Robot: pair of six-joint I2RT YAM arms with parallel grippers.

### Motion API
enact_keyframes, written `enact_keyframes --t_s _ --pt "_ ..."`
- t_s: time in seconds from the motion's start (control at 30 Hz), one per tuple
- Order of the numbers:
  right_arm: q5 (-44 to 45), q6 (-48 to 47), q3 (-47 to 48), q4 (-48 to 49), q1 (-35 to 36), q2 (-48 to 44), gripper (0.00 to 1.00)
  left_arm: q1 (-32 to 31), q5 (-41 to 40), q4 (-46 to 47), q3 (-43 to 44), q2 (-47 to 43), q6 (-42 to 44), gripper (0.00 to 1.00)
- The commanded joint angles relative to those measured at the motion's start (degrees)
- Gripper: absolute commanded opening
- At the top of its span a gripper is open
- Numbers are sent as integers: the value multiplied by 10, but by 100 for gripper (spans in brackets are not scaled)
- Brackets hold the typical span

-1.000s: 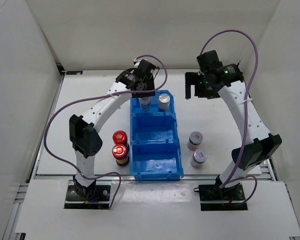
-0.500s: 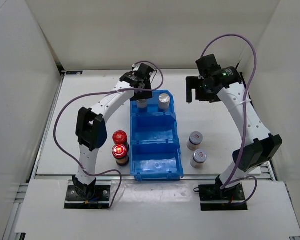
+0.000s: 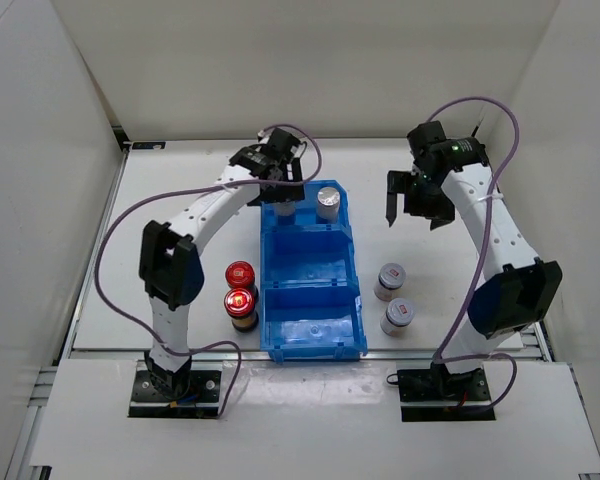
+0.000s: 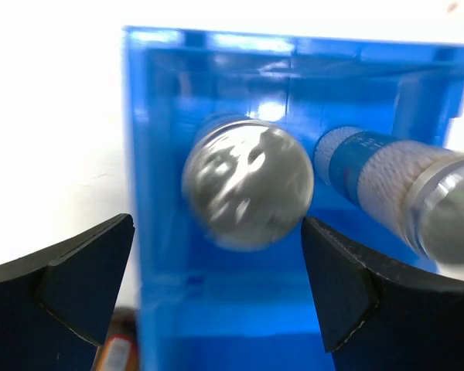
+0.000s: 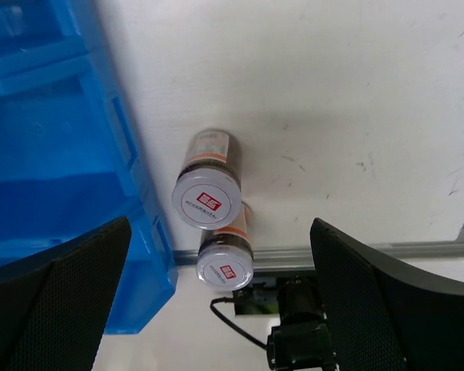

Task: Organize the condiment bottles

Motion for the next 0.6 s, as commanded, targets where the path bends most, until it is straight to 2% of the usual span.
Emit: enact_keyframes --t_s 0.0,0.23,0.47,0.57 --pt "-73 -11 -27 -46 -18 10 100 16 -33 1 5 -123 21 100" --pt "-136 -23 -101 -34 -18 38 96 48 -84 1 -32 -234 64 100" --pt "-173 -28 -155 -22 -13 68 93 104 -77 1 -197 -357 34 100" --pt "-173 -23 -174 -11 -6 68 92 117 -77 1 -234 -401 29 100"
